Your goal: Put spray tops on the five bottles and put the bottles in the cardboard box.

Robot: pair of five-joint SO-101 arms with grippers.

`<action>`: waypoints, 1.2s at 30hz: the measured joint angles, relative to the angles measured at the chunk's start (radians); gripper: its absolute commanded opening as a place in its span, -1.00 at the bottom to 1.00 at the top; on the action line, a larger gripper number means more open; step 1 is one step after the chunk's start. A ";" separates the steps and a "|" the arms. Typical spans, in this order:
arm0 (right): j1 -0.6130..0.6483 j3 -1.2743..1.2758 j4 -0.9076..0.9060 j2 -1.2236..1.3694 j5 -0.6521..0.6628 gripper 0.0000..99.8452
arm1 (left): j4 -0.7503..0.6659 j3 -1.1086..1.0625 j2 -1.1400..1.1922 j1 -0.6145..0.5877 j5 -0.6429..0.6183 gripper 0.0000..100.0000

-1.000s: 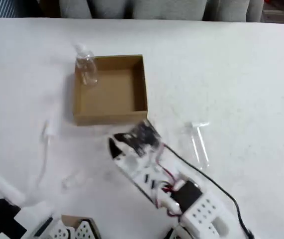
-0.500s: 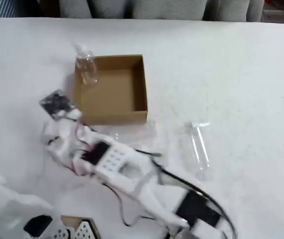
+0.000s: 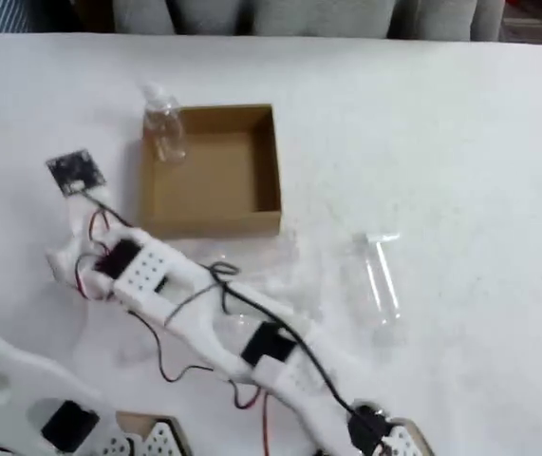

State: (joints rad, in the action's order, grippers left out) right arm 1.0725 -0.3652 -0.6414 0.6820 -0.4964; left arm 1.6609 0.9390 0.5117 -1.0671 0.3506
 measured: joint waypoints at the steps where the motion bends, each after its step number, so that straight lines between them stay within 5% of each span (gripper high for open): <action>1: 0.000 -0.003 0.006 0.020 -0.002 -0.97 | 0.009 0.011 0.003 0.000 -0.002 -0.96; 8: -0.006 -0.006 -0.015 0.032 -0.012 -0.97 | 0.026 0.018 0.003 0.000 -0.003 -0.96; 20: -0.068 -0.009 -0.110 -0.020 -0.250 -0.96 | 0.026 0.018 0.003 0.000 -0.003 -0.96; 25: -0.080 -0.012 -0.092 -0.020 -0.252 -0.77 | 0.026 0.018 0.003 0.000 -0.003 -0.96; 31: -0.078 -0.012 -0.057 0.026 -0.252 -0.84 | 0.026 0.018 0.003 0.002 -0.003 -0.96; 36: -0.074 -0.012 -0.035 0.055 -0.308 -0.61 | 0.026 0.018 0.003 0.003 -0.003 -0.96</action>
State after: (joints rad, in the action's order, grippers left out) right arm 0.9989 -0.3775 -0.6767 0.7373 -0.8048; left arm 1.6870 0.9574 0.5148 -1.0641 0.3475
